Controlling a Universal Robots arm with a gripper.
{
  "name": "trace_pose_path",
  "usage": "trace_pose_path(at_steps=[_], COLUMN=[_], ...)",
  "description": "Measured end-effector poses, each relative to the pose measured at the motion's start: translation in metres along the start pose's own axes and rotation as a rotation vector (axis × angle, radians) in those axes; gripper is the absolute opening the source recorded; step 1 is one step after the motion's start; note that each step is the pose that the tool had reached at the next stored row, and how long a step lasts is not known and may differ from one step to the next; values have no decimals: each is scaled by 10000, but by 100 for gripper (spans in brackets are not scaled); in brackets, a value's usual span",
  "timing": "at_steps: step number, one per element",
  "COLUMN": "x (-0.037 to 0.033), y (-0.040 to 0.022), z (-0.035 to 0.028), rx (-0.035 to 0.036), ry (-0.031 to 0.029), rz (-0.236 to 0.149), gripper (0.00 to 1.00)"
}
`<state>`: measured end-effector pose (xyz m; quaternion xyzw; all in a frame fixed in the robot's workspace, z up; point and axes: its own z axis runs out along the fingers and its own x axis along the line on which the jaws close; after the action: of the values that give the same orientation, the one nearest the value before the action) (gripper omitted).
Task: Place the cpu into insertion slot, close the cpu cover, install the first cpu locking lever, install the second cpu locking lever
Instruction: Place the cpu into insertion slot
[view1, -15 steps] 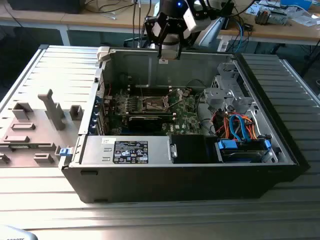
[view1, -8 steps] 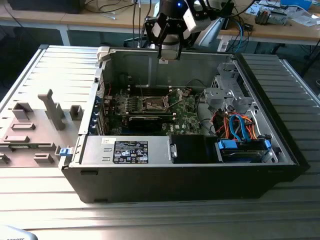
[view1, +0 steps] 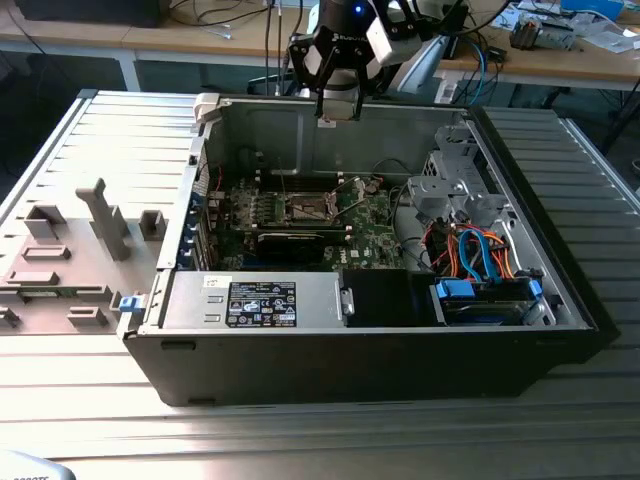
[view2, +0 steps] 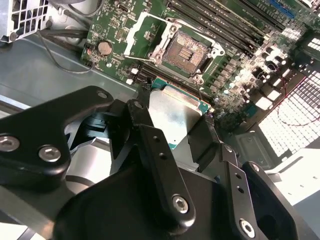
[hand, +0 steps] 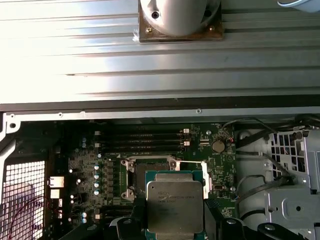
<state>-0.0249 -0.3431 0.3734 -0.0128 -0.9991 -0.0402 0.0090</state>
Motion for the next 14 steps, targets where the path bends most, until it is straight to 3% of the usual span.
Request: trace_pose_path(at_steps=[11,13,14], x=[0,-2,-2], y=[-1,-6,-6], z=[13,75,76], rx=[57,124,124], ry=[-1,-3,-3], rz=[1,2,2], gripper=[54,54,54])
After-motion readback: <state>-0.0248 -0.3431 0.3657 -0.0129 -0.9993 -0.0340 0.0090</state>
